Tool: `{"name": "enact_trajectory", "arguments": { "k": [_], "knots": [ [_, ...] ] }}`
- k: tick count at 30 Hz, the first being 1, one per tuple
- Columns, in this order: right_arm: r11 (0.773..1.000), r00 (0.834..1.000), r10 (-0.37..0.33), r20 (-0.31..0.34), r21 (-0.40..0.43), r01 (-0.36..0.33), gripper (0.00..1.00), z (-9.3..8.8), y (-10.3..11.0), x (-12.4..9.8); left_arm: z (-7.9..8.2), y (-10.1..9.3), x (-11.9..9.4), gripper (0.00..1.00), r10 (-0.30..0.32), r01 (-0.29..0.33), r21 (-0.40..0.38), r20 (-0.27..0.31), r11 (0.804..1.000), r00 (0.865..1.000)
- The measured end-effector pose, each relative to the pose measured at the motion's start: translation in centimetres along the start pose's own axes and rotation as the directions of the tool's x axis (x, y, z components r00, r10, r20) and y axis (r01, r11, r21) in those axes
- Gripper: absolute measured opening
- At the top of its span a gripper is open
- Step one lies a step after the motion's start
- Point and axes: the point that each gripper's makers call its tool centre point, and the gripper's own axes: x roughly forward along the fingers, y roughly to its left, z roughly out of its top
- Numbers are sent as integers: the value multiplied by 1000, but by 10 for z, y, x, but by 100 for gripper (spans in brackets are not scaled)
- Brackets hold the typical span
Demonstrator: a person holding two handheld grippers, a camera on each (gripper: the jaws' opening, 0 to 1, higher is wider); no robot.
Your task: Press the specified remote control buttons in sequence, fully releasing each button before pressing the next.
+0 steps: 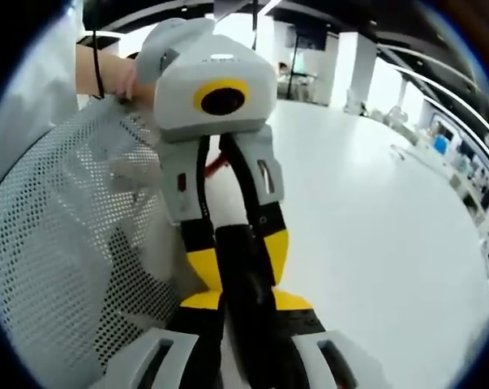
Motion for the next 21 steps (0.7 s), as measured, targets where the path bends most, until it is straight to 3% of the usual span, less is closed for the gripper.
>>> {"name": "enact_trajectory", "arguments": {
  "k": [21],
  "knots": [
    [1000, 1000, -8, -18, 4, 8, 20, -7, -4, -4, 0, 0, 0, 25, 0, 0, -1, 0, 1000, 1000]
  ]
}}
